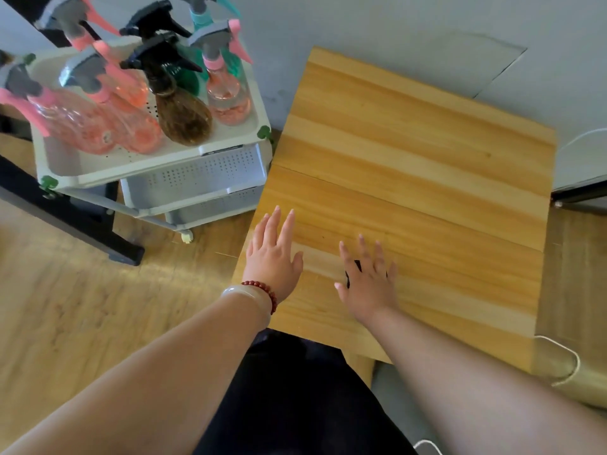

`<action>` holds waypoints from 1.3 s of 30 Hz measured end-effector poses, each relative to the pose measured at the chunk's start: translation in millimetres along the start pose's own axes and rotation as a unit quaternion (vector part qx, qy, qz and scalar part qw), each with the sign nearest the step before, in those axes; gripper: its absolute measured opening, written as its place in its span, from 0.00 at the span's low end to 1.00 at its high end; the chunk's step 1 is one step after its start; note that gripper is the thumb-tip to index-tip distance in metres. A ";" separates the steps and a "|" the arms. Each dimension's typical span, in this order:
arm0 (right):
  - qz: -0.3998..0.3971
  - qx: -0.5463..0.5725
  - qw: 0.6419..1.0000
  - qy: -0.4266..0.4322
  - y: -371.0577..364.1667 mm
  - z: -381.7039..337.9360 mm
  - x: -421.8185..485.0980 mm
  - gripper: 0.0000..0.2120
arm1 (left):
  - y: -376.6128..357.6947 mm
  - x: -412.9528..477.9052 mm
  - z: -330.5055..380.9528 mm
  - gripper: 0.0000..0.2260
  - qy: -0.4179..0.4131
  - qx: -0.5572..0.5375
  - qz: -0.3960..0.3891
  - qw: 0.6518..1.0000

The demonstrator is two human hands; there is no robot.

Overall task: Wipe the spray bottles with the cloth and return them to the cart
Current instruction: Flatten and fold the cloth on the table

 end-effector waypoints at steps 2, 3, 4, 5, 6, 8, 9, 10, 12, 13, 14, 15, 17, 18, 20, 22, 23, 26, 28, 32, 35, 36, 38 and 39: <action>0.007 0.005 1.000 -0.005 -5.8 -7.5 -1.4 0.35 | -0.5 -3.1 -4.2 0.31 -0.008 0.009 -0.008 1.000; 0.010 0.009 1.000 -0.008 -8.2 -11.5 -2.0 0.35 | -0.3 -5.2 -6.4 0.31 -0.014 0.014 -0.013 1.000; 0.014 0.012 1.000 -0.010 -10.5 -15.6 -2.2 0.35 | -0.6 -7.3 -9.0 0.31 -0.019 0.017 -0.017 1.000; 0.017 0.015 1.000 -0.012 -12.8 -19.2 -2.6 0.36 | -1.0 -9.1 -12.4 0.31 -0.025 0.022 -0.020 0.999; 0.018 0.022 0.999 -0.016 -15.4 -22.4 -3.5 0.36 | -1.0 -10.6 -16.1 0.31 -0.031 0.027 -0.025 0.999; 0.015 0.043 0.998 -0.030 -22.3 -25.5 -8.9 0.35 | -1.0 -12.9 -23.8 0.31 -0.040 0.039 -0.031 0.998; 0.014 0.052 0.998 -0.036 -26.6 -25.8 -12.0 0.35 | -0.9 -13.7 -27.0 0.30 -0.044 0.042 -0.032 0.998; 0.010 0.061 0.997 -0.042 -31.2 -26.0 -16.6 0.35 | -0.6 -15.3 -29.5 0.30 -0.048 0.044 -0.033 0.997; 0.000 0.075 0.996 -0.048 -41.0 -27.0 -26.0 0.35 | -0.4 -18.2 -32.3 0.30 -0.053 0.043 -0.034 0.997; -0.005 0.075 0.996 -0.049 -46.2 -28.1 -31.0 0.35 | -0.8 -20.0 -32.8 0.30 -0.053 0.037 -0.034 0.997; -0.008 0.072 0.996 -0.050 -50.6 -29.7 -35.6 0.35 | -1.3 -21.9 -32.8 0.30 -0.052 0.029 -0.038 0.998; -0.009 0.070 0.996 -0.052 -54.0 -30.9 -39.5 0.35 | -2.3 -23.9 -32.4 0.30 -0.051 0.020 -0.041 0.998; -0.006 0.064 0.996 -0.056 -58.2 -32.3 -42.9 0.35 | -5.0 -27.0 -30.7 0.30 -0.056 0.014 -0.044 0.997; -0.006 0.062 0.996 -0.057 -59.2 -33.0 -43.1 0.35 | -6.1 -28.3 -29.8 0.30 -0.060 0.011 -0.045 0.997; -0.004 0.058 0.997 -0.056 -58.9 -33.1 -41.6 0.35 | -8.5 -29.8 -29.0 0.30 -0.067 0.006 -0.045 0.997; 0.000 0.062 0.996 -0.059 -56.9 -30.7 -37.4 0.35 | -10.7 -30.2 -28.4 0.30 -0.068 0.006 -0.044 0.997; -0.001 0.070 0.995 -0.064 -55.8 -28.3 -34.7 0.35 | -12.0 -30.1 -28.0 0.30 -0.066 0.010 -0.045 0.997; -0.003 0.080 0.994 -0.080 -56.9 -18.0 -26.1 0.35 | -18.0 -29.9 -26.7 0.30 -0.069 0.031 -0.042 0.996; -0.003 0.080 0.993 -0.090 -59.9 -6.2 -20.8 0.35 | -24.8 -29.1 -24.9 0.30 -0.069 0.040 -0.039 0.996; -0.002 0.078 0.993 -0.091 -67.0 22.3 -7.9 0.33 | -46.5 -27.1 -17.8 0.29 -0.057 0.052 -0.044 0.996; 0.009 0.066 0.997 -0.045 -72.9 29.6 3.0 0.31 | -67.8 -23.6 -8.9 0.29 -0.045 0.051 -0.053 0.996; 0.015 0.052 0.998 -0.023 -75.3 29.4 5.4 0.30 | -75.3 -21.6 -5.3 0.28 -0.040 0.050 -0.056 0.996; 0.032 0.014 0.999 0.031 -81.1 30.3 7.9 0.28 | -89.5 -16.6 2.5 0.28 -0.031 0.046 -0.058 0.997; 0.039 -0.007 0.997 0.062 -83.9 32.6 8.7 0.27 | -95.7 -12.7 6.5 0.27 -0.028 0.047 -0.058 0.997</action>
Point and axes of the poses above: each hand's wrist, its own x-axis towards the middle knuckle, its own y-axis out of the back of the hand, z = x × y, the point moved 4 cm from there along x, towards the middle knuckle, and after that the axes turned 7 degrees about y, right-handed, at the moved point
